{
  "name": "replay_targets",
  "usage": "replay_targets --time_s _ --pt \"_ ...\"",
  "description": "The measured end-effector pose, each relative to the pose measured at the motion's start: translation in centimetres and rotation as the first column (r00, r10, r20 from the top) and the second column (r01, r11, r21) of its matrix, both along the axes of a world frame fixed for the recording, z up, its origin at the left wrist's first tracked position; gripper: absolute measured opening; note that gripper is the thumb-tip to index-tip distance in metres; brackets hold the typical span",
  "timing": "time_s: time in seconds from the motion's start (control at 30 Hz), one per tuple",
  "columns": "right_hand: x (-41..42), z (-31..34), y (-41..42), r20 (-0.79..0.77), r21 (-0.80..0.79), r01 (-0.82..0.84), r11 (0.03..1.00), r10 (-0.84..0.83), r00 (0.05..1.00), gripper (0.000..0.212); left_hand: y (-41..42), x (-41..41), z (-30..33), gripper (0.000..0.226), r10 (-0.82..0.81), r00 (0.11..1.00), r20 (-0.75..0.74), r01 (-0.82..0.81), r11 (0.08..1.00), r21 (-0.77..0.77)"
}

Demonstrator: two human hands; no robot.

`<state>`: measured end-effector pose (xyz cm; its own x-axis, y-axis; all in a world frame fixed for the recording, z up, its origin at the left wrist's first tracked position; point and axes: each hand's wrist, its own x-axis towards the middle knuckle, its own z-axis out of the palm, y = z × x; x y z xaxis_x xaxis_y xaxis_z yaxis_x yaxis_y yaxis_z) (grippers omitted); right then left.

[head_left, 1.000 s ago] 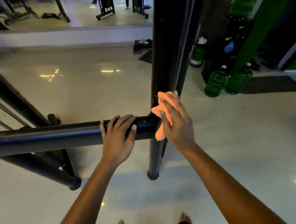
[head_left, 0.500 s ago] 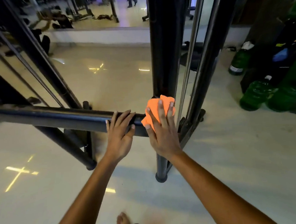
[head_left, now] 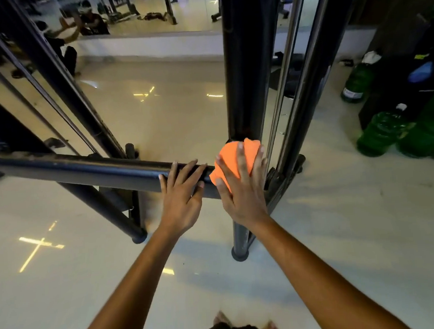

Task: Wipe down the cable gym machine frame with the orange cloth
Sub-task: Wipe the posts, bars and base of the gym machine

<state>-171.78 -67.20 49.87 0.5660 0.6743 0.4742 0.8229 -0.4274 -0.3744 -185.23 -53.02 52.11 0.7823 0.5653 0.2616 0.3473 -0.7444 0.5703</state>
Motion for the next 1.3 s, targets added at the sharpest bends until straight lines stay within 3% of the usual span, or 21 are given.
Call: replay_targets --time_s 0.13,0.3,0.5,0.73,1.07,1.3 --pt "0.3 1.9 1.7 -0.099 0.027 0.045 0.999 -0.042 0.994 0.057 0.4 0.5 0.3 0.047 -0.01 1.0 -0.011 0.01 1.0 0.013" --pt "-0.8 0.1 -0.3 -0.137 0.058 -0.018 0.998 0.026 0.99 0.056 0.1 0.6 -0.3 0.049 -0.005 1.0 0.015 0.004 0.998 0.067" --pt "-0.3 0.6 -2.8 -0.026 0.212 -0.074 0.975 0.082 0.996 0.036 -1.3 0.6 0.2 0.05 -0.035 0.999 0.011 0.034 0.998 0.043" --pt "3.4 4.3 -6.6 -0.014 0.318 -0.116 0.941 0.127 0.992 0.042 -5.5 3.1 2.6 0.049 -0.077 0.995 0.062 0.078 0.997 -0.015" --pt "14.4 16.6 -10.8 0.039 0.446 -0.298 0.844 0.314 0.949 0.047 -12.2 10.0 13.2 0.051 -0.016 0.963 0.269 -0.035 0.982 0.184" --pt "20.7 33.7 -11.5 0.177 0.523 -0.475 0.707 0.455 0.873 0.047 -14.2 13.2 29.9 0.054 0.014 0.923 0.384 -0.19 0.885 0.424"
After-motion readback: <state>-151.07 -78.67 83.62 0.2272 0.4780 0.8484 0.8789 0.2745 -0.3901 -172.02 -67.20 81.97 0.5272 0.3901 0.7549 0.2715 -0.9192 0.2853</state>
